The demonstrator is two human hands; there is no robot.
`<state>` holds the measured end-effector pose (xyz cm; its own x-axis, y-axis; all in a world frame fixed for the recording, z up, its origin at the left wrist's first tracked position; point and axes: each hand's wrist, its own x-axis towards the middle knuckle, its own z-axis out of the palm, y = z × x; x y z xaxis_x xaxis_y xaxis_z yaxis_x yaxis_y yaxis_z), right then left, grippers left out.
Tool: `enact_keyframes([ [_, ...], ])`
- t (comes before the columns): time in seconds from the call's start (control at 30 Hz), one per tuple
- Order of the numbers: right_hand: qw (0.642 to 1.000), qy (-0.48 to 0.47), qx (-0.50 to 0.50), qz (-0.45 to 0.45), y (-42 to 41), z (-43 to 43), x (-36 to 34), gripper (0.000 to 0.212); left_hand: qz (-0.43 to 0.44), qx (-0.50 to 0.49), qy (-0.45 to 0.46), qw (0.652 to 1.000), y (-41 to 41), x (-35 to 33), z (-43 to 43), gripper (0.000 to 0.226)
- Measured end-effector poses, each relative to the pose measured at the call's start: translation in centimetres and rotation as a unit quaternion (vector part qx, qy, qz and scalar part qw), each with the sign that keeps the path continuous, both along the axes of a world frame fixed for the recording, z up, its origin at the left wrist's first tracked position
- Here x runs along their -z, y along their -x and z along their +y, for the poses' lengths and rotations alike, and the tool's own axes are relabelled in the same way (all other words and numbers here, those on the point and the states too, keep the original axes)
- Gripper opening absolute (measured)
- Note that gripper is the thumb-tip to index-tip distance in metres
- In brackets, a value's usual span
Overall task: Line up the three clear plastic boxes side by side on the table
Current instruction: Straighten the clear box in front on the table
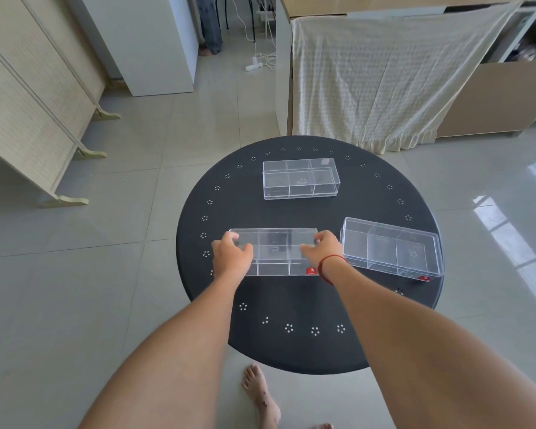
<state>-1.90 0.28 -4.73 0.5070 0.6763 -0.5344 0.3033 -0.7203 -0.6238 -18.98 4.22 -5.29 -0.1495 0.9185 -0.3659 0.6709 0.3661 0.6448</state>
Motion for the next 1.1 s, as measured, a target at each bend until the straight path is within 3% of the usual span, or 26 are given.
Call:
enact_keyframes([
  [0.2, 0.999, 0.017, -0.029, -0.040, 0.2, 0.3, 0.4, 0.038, 0.015, 0.075, 0.014, 0.997, 0.5, 0.1, -0.5, 0.064],
  [0.33, 0.995, 0.048, -0.078, -0.048, 0.5, 0.0, 1.1, 0.050, 0.047, 0.099, 0.031, 0.994, 0.3, 0.3, -0.9, 0.077],
  [0.67, 0.982, 0.092, -0.155, -0.061, 0.8, -0.6, 1.4, 0.069, 0.125, 0.126, 0.067, 0.982, -0.6, 0.5, -1.3, 0.075],
  [0.83, 0.980, 0.062, -0.167, -0.089, 0.6, -0.2, -0.8, 0.056, 0.202, 0.182, 0.043, 0.961, -1.9, -2.0, -1.0, 0.068],
  [1.1, 0.976, 0.026, -0.190, -0.099, -2.3, 2.9, -4.4, 0.053, 0.201, 0.210, 0.003, 0.957, -4.2, -6.3, 2.5, 0.062],
])
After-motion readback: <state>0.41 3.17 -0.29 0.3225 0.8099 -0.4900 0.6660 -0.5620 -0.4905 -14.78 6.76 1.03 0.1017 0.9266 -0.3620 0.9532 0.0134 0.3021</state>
